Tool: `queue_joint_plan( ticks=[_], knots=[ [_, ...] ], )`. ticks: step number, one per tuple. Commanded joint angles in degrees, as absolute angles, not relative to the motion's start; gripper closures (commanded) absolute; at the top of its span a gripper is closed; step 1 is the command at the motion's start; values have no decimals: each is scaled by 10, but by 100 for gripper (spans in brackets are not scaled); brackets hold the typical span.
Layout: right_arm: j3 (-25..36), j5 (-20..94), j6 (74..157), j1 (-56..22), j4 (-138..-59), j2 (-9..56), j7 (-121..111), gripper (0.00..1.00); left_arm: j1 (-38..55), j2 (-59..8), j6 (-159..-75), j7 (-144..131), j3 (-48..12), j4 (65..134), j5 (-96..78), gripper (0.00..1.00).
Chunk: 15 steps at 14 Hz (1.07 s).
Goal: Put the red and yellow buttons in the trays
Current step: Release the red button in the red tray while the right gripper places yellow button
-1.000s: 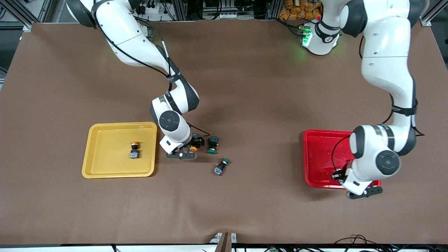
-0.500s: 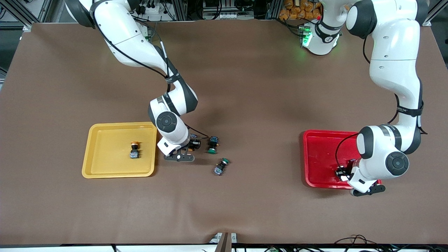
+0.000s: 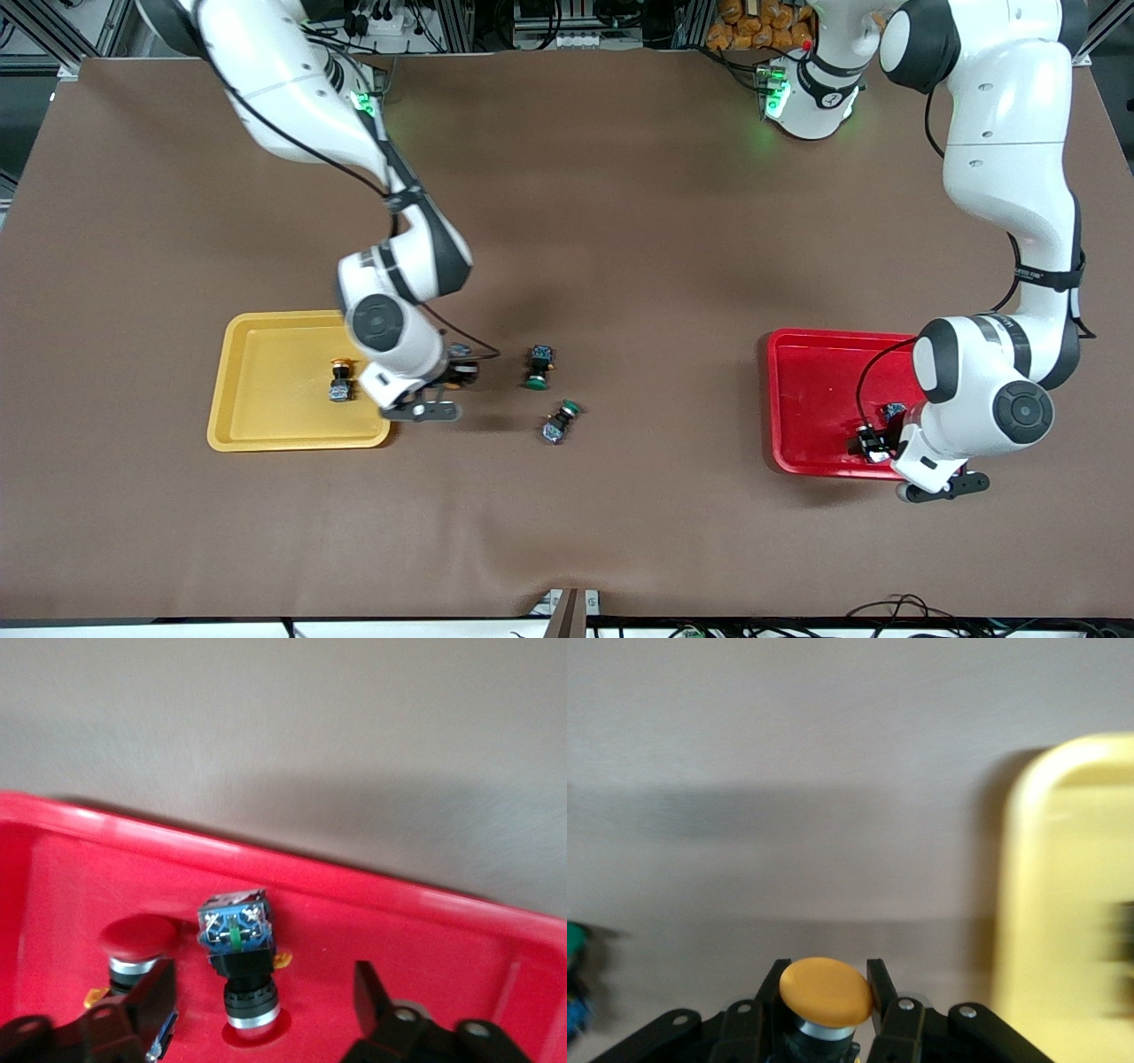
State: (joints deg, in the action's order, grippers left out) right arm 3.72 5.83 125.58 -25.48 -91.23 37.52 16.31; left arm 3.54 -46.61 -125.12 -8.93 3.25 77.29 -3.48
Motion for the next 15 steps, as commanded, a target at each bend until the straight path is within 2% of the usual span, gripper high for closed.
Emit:
queue_joint_plan(
  ticks=[1,6,12,15],
  knots=[
    [30,64,1195,-180,-927,326,23,100,33,-405,-1246,-81,30,784,-41,0],
    [31,58,1186,-70,-929,330,-142,100,35,-336,-1243,-91,30,790,-42,0],
    [33,54,1238,-50,-940,359,-145,100,33,-227,-1098,-83,32,789,-34,0],
    [33,55,1289,-50,-960,373,-145,100,33,-187,-1040,-73,30,791,-16,0]
  ],
)
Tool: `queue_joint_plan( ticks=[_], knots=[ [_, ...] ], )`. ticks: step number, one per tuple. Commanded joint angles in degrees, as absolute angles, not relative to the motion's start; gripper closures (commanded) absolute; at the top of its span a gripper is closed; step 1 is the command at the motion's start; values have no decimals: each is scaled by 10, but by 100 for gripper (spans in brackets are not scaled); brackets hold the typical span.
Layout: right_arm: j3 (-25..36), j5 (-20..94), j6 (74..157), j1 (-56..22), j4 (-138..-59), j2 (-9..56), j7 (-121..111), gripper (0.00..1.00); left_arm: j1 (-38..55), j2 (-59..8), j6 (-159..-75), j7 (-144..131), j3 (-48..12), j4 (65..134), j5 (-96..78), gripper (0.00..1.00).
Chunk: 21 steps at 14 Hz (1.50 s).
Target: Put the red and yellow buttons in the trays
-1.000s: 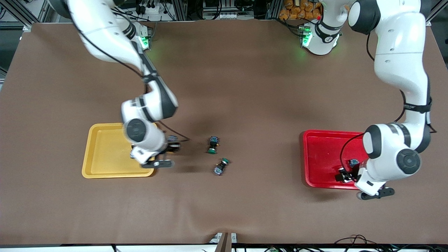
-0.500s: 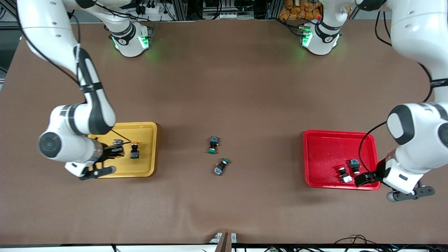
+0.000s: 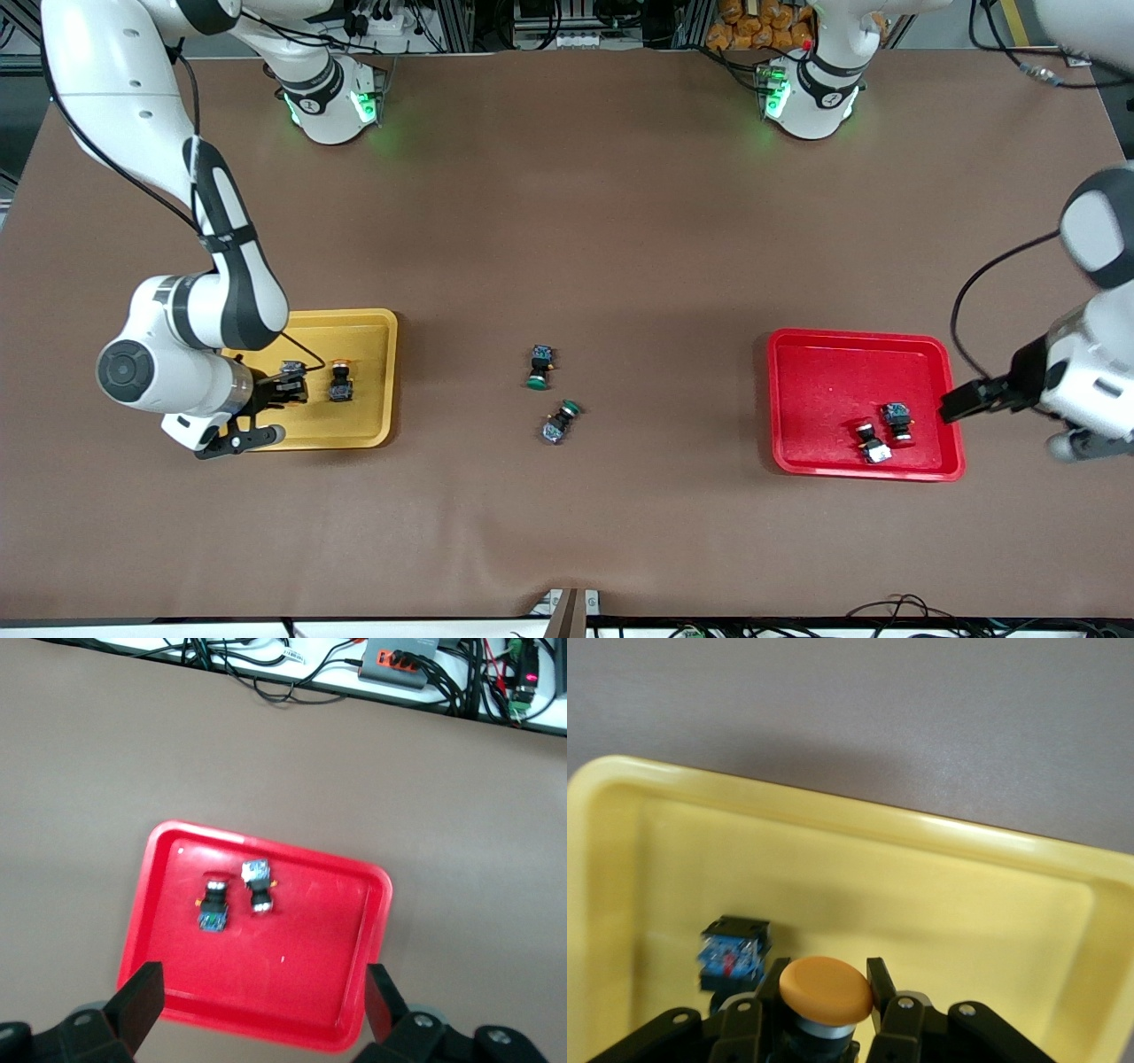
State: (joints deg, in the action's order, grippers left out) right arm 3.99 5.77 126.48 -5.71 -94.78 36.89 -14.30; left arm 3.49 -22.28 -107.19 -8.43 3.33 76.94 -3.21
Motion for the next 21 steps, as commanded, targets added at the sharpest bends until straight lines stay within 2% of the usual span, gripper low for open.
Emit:
queue_joint_plan(
  ticks=[1,4,11,15,16,17,21],
  knots=[
    [33,55,1293,-51,-960,376,-146,100,33,-170,-1018,-62,29,791,-11,0],
    [33,54,1304,-49,-962,382,-149,100,37,-117,-969,-47,25,812,-9,0],
    [33,30,1324,-26,-968,394,-170,100,31,27,-954,-54,13,946,-10,0],
    [32,31,1324,-26,-969,394,-170,100,31,86,-954,-54,12,998,-9,0],
    [32,31,1323,-28,-969,394,-168,33,30,99,-958,-53,12,1012,-10,0],
    [32,32,1324,-26,-969,394,-168,0,30,108,-961,-53,12,1021,-10,0],
    [32,32,1320,-26,-969,393,-167,0,29,111,-967,-54,13,1025,-10,0]
  ],
)
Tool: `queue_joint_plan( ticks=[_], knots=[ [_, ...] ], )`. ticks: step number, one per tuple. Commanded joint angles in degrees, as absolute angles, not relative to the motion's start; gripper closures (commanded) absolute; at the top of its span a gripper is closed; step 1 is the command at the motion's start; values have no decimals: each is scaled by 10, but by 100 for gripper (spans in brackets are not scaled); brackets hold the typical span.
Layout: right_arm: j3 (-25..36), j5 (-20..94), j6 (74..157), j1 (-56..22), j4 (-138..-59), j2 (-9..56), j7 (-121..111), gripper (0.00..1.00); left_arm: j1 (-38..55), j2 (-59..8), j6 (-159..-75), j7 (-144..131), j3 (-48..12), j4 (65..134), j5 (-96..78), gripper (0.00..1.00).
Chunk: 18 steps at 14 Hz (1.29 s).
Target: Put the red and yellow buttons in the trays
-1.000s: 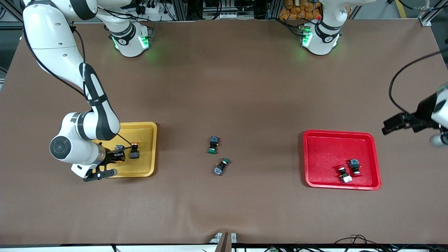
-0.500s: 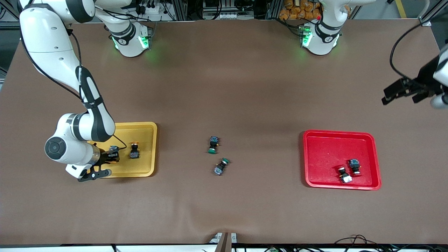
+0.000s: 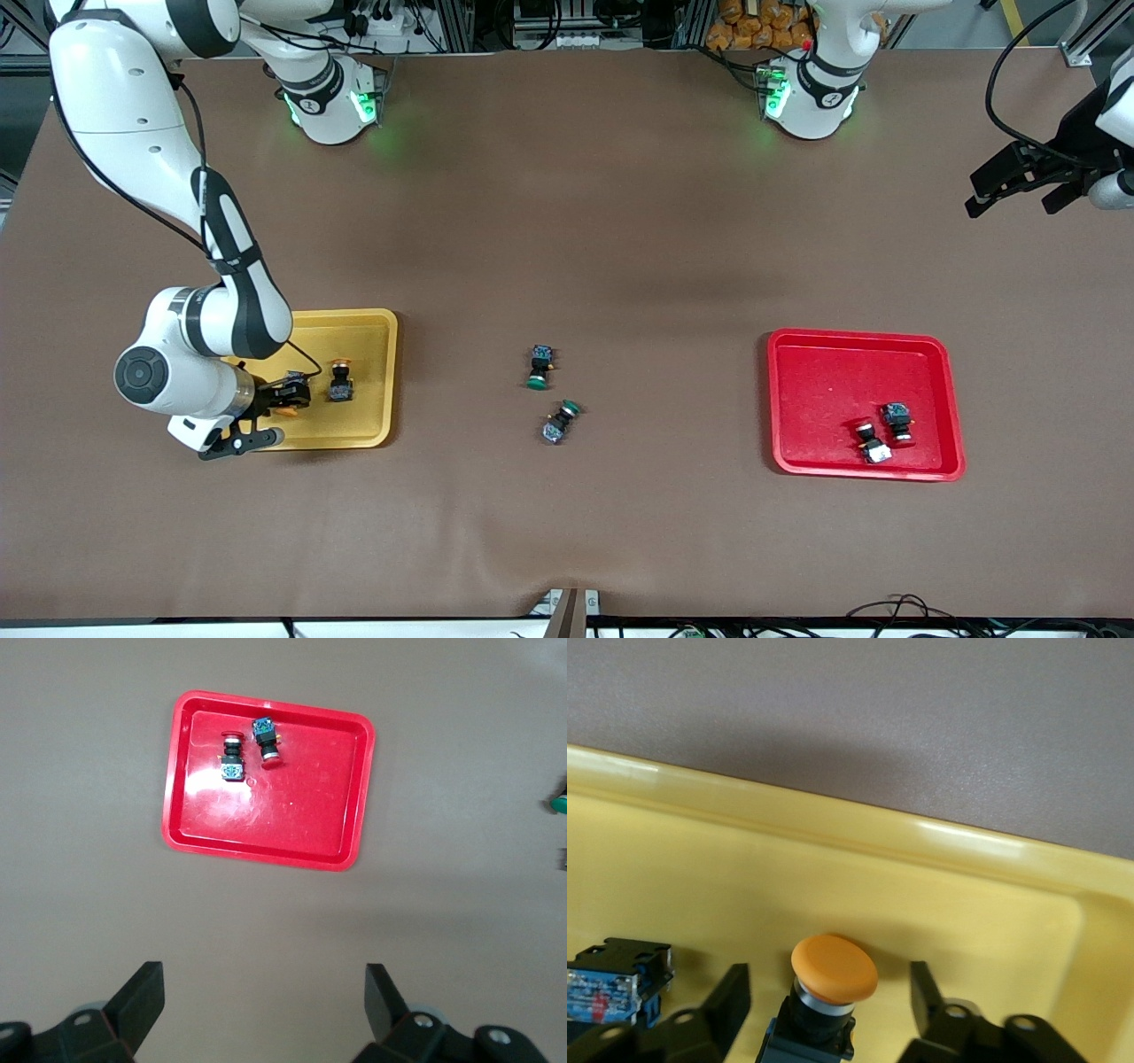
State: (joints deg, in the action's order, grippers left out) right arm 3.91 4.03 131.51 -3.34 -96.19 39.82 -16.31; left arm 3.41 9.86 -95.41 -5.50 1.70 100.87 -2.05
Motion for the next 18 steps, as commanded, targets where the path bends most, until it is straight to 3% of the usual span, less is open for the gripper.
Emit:
queue_joint_plan(
  ticks=[1,8,13,18],
  knots=[
    [32,32,1318,-26,-968,390,-167,0,29,110,-970,-54,14,1023,-10,0],
    [31,35,1176,-33,-965,281,-162,0,28,106,-980,-54,14,1024,-10,0],
    [26,37,1005,-53,-945,141,-150,0,27,105,-987,-54,15,1023,-10,0],
    [29,34,851,-53,-904,41,-122,0,28,90,-989,-48,16,1007,-3,0]
  ],
)
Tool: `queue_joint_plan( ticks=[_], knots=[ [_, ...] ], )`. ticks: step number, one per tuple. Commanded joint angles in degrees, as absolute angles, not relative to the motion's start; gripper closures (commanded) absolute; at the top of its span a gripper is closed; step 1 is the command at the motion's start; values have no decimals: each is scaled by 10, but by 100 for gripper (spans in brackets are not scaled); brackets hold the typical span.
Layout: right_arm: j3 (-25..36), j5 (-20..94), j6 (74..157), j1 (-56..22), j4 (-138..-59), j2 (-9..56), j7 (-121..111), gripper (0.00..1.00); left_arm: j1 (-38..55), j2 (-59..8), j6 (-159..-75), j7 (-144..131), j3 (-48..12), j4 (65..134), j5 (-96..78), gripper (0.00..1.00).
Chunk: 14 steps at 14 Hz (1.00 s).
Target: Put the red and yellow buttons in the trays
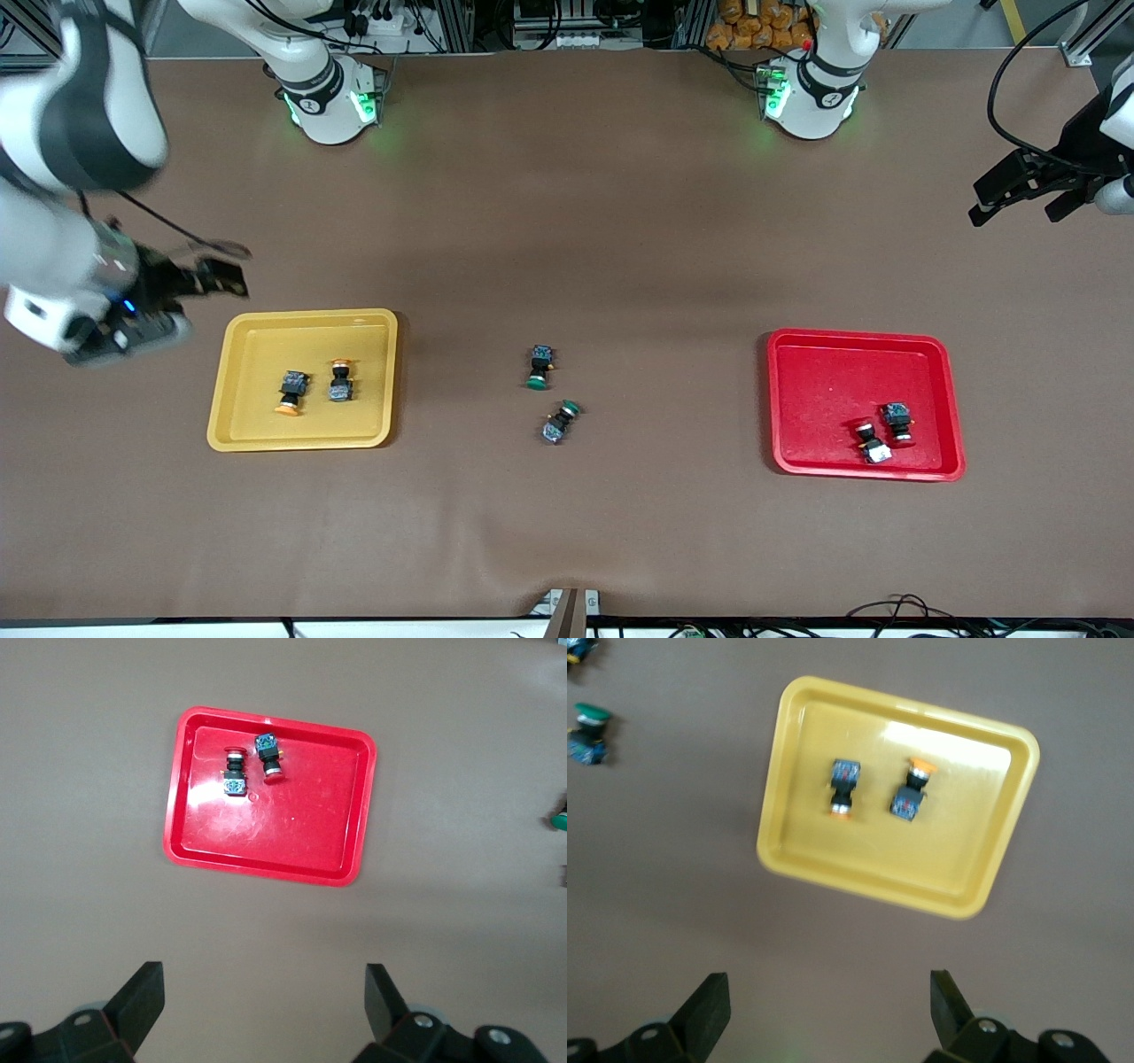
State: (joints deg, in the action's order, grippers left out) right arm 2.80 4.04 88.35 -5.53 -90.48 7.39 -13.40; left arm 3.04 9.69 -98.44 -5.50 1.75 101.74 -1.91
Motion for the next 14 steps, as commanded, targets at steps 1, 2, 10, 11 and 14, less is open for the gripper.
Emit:
queue_joint_plan(
  ticks=[1,2,10,11,14],
  knots=[
    [28,28,832,-53,-892,27,-124,0,28,82,-988,-43,14,998,-2,0],
    [28,19,813,-54,-865,24,-124,0,29,76,-988,-42,15,991,-1,0],
    [31,-23,758,-47,-719,32,-125,0,30,69,-984,-44,13,983,9,0],
    [31,-24,762,-50,-719,32,-125,0,30,69,-984,-44,14,983,9,0],
    [26,-21,761,-54,-719,32,-130,0,30,69,-984,-44,14,983,9,0]
  ],
)
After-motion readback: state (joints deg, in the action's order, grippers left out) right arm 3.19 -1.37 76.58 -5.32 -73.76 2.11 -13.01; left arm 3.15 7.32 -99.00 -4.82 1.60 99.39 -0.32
